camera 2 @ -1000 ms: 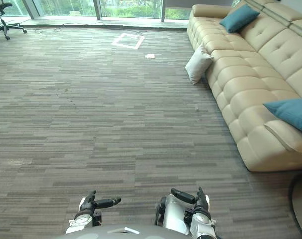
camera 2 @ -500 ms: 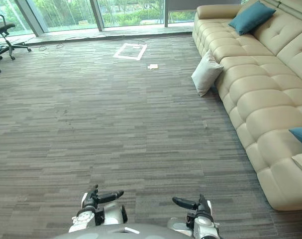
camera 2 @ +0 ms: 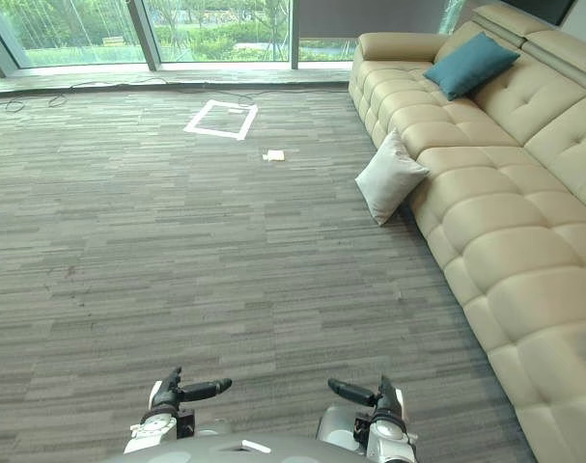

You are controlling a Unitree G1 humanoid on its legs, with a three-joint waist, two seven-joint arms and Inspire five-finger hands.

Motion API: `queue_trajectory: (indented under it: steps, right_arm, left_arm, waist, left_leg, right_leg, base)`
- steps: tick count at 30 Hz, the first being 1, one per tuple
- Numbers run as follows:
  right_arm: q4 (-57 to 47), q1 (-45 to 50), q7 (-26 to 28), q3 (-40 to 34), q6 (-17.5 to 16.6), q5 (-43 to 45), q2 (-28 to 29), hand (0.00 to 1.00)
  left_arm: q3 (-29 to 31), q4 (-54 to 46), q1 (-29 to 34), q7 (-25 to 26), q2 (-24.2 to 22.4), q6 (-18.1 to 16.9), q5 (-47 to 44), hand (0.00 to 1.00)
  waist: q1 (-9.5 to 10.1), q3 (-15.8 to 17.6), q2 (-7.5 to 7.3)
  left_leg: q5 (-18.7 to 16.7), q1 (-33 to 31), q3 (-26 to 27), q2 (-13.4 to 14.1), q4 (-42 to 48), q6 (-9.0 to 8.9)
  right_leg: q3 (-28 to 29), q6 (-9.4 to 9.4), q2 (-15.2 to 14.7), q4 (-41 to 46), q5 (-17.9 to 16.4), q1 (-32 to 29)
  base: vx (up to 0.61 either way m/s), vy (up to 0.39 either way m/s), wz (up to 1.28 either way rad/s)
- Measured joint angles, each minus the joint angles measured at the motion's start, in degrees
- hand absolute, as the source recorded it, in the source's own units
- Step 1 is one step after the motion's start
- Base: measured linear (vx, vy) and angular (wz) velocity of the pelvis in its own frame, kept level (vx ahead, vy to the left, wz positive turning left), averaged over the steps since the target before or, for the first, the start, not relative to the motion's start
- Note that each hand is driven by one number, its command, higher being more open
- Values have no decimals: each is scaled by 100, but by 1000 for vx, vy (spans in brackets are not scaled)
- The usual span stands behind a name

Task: Pick up cushions and gather them together orderly.

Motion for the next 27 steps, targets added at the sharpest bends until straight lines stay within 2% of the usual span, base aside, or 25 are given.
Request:
queue_trajectory:
  steps: [2,3,4,5,6,7,8,9,10,11,12,14,15,17,18,19,20,21,22,23,24,25,26,27]
  right_arm:
    - [-66,-6,6,-3,-14,-1,1,100]
    - [-89,-12,26,-19,-12,14,-9,100]
    - [-88,-71,60,-41,3,15,-85,100]
    - [-64,-113,61,-17,19,-41,-142,100]
    - [-101,-122,56,-62,38,-42,-183,100]
    - [-103,-121,57,-93,49,-41,-184,100]
    - [-134,-120,57,-119,79,-35,-183,100]
    - [-137,-120,58,-100,106,-36,-181,100]
    - [-120,-112,50,-49,164,-28,-179,100]
    - [-73,-109,53,64,213,-29,-185,100]
    - [-33,-100,49,112,213,-28,-177,100]
    - [22,-51,43,290,217,-21,-139,100]
    - [34,-28,47,298,220,-18,-128,100]
    - [67,-15,45,272,232,-19,-128,100]
    - [78,20,31,271,244,-20,-133,100]
    - [109,60,4,272,252,-17,-118,100]
    - [141,60,-8,272,255,-18,-116,100]
    - [167,81,-20,288,254,-21,-117,100]
    - [181,99,-21,297,257,-17,-117,100]
    - [182,148,-27,332,259,-18,-87,100]
    - [173,247,-34,393,246,-15,17,100]
    - [174,259,-34,411,248,-10,75,100]
    - [131,286,-23,449,240,-13,158,100]
    - [120,275,-8,466,231,-19,160,100]
  left_arm:
    - [-60,70,-8,-34,12,1,7,100]
    - [-105,80,0,-64,18,4,9,100]
    - [-135,138,-7,-83,-24,19,2,100]
    - [-144,147,-10,-95,-67,19,5,100]
    - [-166,129,-14,-181,-197,21,16,100]
    - [-151,131,-12,-182,-223,24,17,100]
    - [-88,128,-17,-182,-230,31,21,100]
    - [14,93,-18,-197,-243,32,21,100]
    - [211,21,13,-204,-291,20,13,100]
    - [439,-119,43,-201,-327,22,-10,100]
    - [520,-204,54,-196,-329,18,-10,100]
    - [523,-434,85,-190,-292,-39,-30,100]
    - [526,-518,88,-186,-266,-96,-78,100]
    - [662,-616,86,-187,-329,-125,-116,100]
    - [764,-680,82,-169,-400,-139,-135,100]
    - [758,-718,79,-150,-416,-165,-180,100]
    - [757,-717,80,-143,-412,-187,-198,100]
    - [752,-713,82,-111,-411,-206,-244,100]
    - [755,-718,82,-99,-412,-206,-294,100]
    - [756,-719,89,-98,-392,-204,-333,100]
    - [758,-667,110,-94,-290,-195,-355,100]
    - [754,-645,109,-93,-232,-187,-353,100]
    - [749,-577,75,-76,-140,-163,-362,100]
    - [747,-534,42,-53,-100,-121,-373,100]
  waist:
    - [-29,5,1]
    - [-55,14,11]
    - [-81,48,121]
    - [-79,45,205]
    - [-99,55,315]
    - [-100,45,344]
    - [-135,19,412]
    - [-132,34,450]
    - [-107,102,531]
    - [-105,128,562]
    - [-96,184,488]
    - [38,201,325]
    - [78,195,294]
    - [140,197,309]
    - [183,211,324]
    - [219,215,279]
    - [230,208,261]
    - [285,193,257]
    - [330,180,238]
    - [364,82,207]
    - [365,-103,1]
    - [361,-161,-93]
    - [352,-215,-247]
    - [349,-195,-308]
  left_leg:
    - [-20,410,-18,35,-377,-33]
    - [-90,637,-80,57,-583,-157]
    - [-123,918,-266,180,-707,-327]
    - [-15,916,-277,256,-682,-497]
    - [210,877,-329,359,-326,-771]
    - [267,840,-333,395,-171,-832]
    - [410,484,-473,575,773,-933]
    - [611,162,-641,706,1592,-1104]
    - [976,-593,-946,1016,3410,-1490]
    - [904,-1133,-861,1272,4655,-1407]
    - [817,-1359,-743,1357,5019,-1299]
    - [594,-1995,-313,1407,5020,-922]
    - [475,-2326,-145,1387,4635,-821]
    - [366,-2698,16,1307,3651,-644]
    - [370,-2930,-7,1169,2891,-632]
    - [415,-3040,-76,990,2133,-674]
    - [447,-3073,-146,885,1823,-709]
    - [637,-3138,-296,687,1090,-711]
    - [910,-3153,-325,662,1130,-580]
    - [1126,-3158,-337,582,1256,-464]
    - [1121,-3193,-281,444,1543,-314]
    - [1017,-3184,-220,379,1609,-218]
    - [753,-3069,-67,287,1714,-113]
    - [585,-2935,11,251,1775,-60]
  right_leg:
    - [-235,0,112,-1411,213,-172]
    - [-330,-100,168,-1995,646,-260]
    - [-370,-527,268,-1795,1143,-171]
    - [-425,-588,274,-1672,978,-166]
    - [-471,-642,258,-1319,486,-129]
    - [-482,-663,271,-1272,378,-92]
    - [-515,-664,362,-1294,144,78]
    - [-512,-664,454,-1400,63,251]
    - [-505,-696,742,-1767,6,730]
    - [-436,-731,945,-2128,-14,1229]
    - [-384,-746,1010,-2327,-24,1525]
    - [-69,-766,1093,-2853,-66,2157]
    - [76,-762,1100,-3063,-91,2365]
    - [344,-630,1095,-3265,-90,2658]
    - [535,-549,1064,-3443,-138,2911]
    - [688,-447,959,-3573,-228,3110]
    - [769,-405,917,-3607,-294,3184]
    - [990,-250,815,-3629,-512,3354]
    - [1100,-182,769,-3613,-613,3410]
    - [1215,-129,673,-3575,-702,3475]
    - [1298,-106,464,-3296,-726,3387]
    - [1313,-101,369,-3066,-724,3282]
    - [1378,69,188,-2164,-618,2896]
    - [1445,290,95,-1327,-381,2565]
  base:
    - [657,-166,48]
    - [679,-240,60]
    - [708,-284,47]
    - [854,-364,36]
    - [822,-373,10]
    - [801,-364,10]
    - [522,-232,-3]
    - [482,-191,-14]
    - [532,-166,-37]
    - [628,-186,-43]
    - [589,-126,-49]
    - [437,-41,-66]
    - [400,15,-84]
    - [376,76,-79]
    - [471,162,-85]
    - [488,189,-77]
    - [510,240,-84]
    - [550,292,-72]
    - [575,309,-81]
    - [620,308,-68]
    - [669,307,-57]
    - [672,306,-49]
    - [668,333,-28]
    - [617,313,-27]
